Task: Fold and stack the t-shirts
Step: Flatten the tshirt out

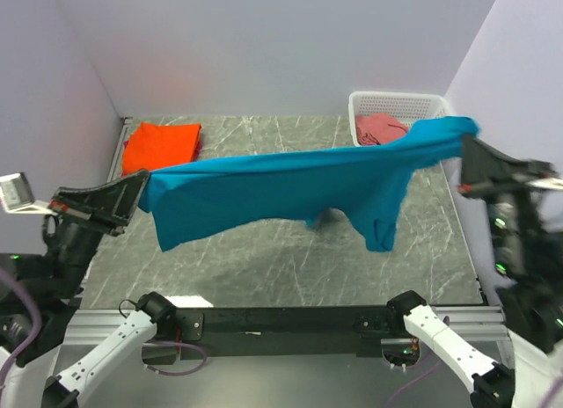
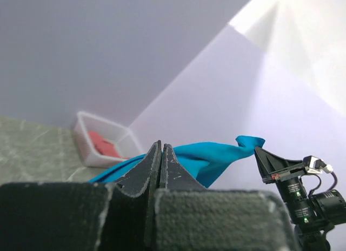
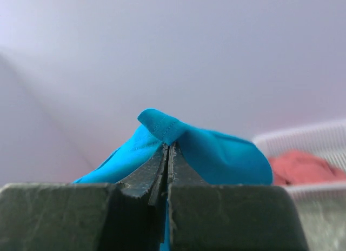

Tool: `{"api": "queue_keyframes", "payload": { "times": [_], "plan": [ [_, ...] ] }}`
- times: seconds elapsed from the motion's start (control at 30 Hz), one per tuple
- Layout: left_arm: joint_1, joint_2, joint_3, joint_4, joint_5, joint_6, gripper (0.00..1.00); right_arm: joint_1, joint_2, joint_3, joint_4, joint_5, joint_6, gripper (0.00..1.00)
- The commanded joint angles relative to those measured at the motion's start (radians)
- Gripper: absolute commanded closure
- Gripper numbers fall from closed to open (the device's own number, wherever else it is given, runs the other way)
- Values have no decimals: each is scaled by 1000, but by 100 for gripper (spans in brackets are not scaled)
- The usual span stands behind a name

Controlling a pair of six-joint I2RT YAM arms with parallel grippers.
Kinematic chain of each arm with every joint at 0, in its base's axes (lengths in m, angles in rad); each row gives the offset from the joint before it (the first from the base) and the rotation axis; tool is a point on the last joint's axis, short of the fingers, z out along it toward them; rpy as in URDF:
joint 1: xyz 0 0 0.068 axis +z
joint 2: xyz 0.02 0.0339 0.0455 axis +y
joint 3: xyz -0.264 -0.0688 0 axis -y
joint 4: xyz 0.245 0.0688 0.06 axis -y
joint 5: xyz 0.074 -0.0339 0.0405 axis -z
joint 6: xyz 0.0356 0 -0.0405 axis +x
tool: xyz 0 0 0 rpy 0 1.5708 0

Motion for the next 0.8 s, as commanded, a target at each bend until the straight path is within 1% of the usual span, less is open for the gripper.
{"api": "queue_keyframes", "payload": {
  "times": [0.0, 0.03, 0.13, 0.2, 0.27, 0.3, 0.33, 0.37, 0.4, 0.43, 0.47, 0.5, 0.53, 0.57, 0.6, 0.63, 0.67, 0.7, 0.73, 0.77],
  "plan": [
    [5, 21, 65, 98, 105, 42, 99, -3, -3, 109, -35, -84, -66, 100],
    [6, 28, 79, 107, 114, 45, 99, -3, 3, 129, -44, -107, -82, 100],
    [8, 69, 106, 104, 88, 55, 99, -3, 44, 205, -49, -98, -119, 100],
    [8, 105, 132, 80, -17, 65, 99, -5, 93, 237, -34, -64, -136, 100],
    [8, 177, 154, 11, -137, 68, 99, -5, 138, 251, -24, -15, -168, 100],
    [10, 206, 157, -20, -291, 48, 99, -5, 190, 249, -15, 6, -185, 100],
    [8, 269, 157, -88, -361, 39, 99, -3, 219, 243, -9, 23, -191, 100],
    [8, 301, 150, -118, -483, 8, 99, -6, 276, 214, -1, 61, -199, 100],
    [8, 335, 139, -150, -534, -10, 99, -8, 305, 190, 35, 66, -219, 100],
    [8, 402, 108, -208, -582, -38, 99, -13, 336, 156, 55, 65, -225, 100],
    [13, 439, 91, -242, -623, -65, 99, -20, 401, 93, 72, 69, -219, 100],
    [22, 476, 76, -268, -654, -111, 99, -25, 440, 62, 89, 66, -198, 100],
    [57, 549, 35, -291, -648, -134, 98, -26, 477, 30, 95, 44, -187, 100],
    [90, 585, 12, -319, -632, -150, 96, -26, 550, -34, 100, 24, -175, 100],
    [126, 620, -19, -318, -612, -167, 95, -26, 589, -69, 139, -2, -138, 100],
    [196, 692, -83, -301, -563, -164, 91, -28, 625, -147, 170, -27, -123, 100],
    [229, 727, -113, -261, -544, -161, 90, -26, 708, -178, 205, -38, -115, 96],
    [253, 767, -134, -255, -523, -153, 82, -26, 759, -191, 235, -62, -93, 78],
    [297, 851, -128, -265, -462, -152, 64, -25, 812, -174, 229, -75, -86, 66],
    [310, 888, -118, -279, -444, -153, 51, -23, 910, -150, 210, -78, -72, 57]
  ]
}}
